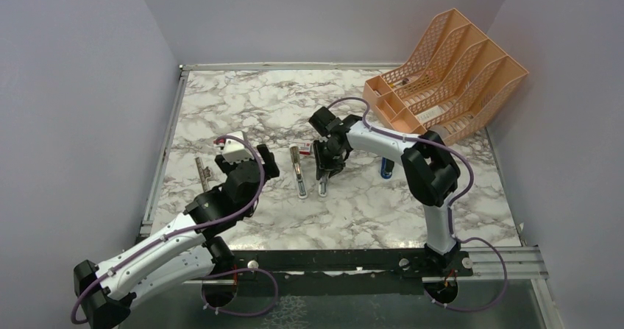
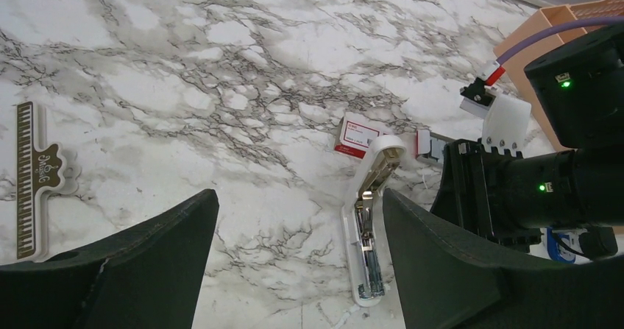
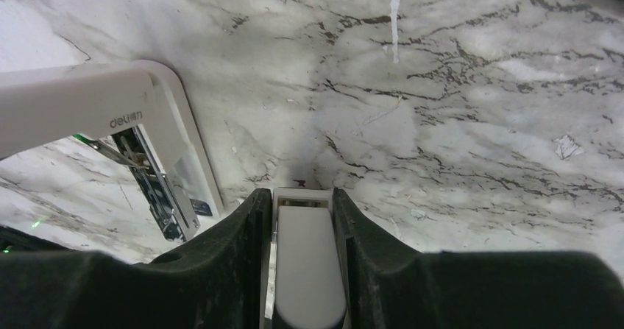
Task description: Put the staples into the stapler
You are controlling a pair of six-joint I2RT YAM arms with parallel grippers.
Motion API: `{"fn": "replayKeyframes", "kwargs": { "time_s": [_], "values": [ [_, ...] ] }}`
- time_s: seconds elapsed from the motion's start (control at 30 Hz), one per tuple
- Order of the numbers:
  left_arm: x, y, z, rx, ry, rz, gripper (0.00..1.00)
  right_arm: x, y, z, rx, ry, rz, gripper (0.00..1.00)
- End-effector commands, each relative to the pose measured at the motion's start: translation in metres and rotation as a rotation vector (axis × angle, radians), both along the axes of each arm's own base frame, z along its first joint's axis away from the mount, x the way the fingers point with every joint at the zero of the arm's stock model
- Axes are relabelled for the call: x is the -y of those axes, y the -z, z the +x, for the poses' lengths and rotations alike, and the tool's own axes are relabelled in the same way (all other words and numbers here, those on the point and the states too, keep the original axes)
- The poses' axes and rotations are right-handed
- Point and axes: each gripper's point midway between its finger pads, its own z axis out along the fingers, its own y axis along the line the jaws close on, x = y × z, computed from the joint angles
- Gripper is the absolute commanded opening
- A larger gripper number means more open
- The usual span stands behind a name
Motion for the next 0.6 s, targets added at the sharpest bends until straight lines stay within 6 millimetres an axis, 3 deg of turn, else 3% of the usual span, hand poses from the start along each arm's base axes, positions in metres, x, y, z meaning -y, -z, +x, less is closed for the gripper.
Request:
{"fn": "replayKeyframes", "kwargs": {
  "time_s": [0.0,0.33,0.57],
  "values": [
    [-0.006,-0.002,-0.001,0.012,-0.025,-0.002,0.83,-0.001,0.004,0.002,0.002,-0.014,-0.042,0.39],
    [-0.008,-0.008,-0.003,0.027,-0.016,-0.02,0.83,-0.006,0.008,0.005,0.006,-0.021,-0.031,0.45],
    [0.004,-0.011,-0.002,0.03,0.041,-0.027,0.84,-0.017,-0.032,0.018,0.097,-0.003,0.049,0.58]
  ]
}}
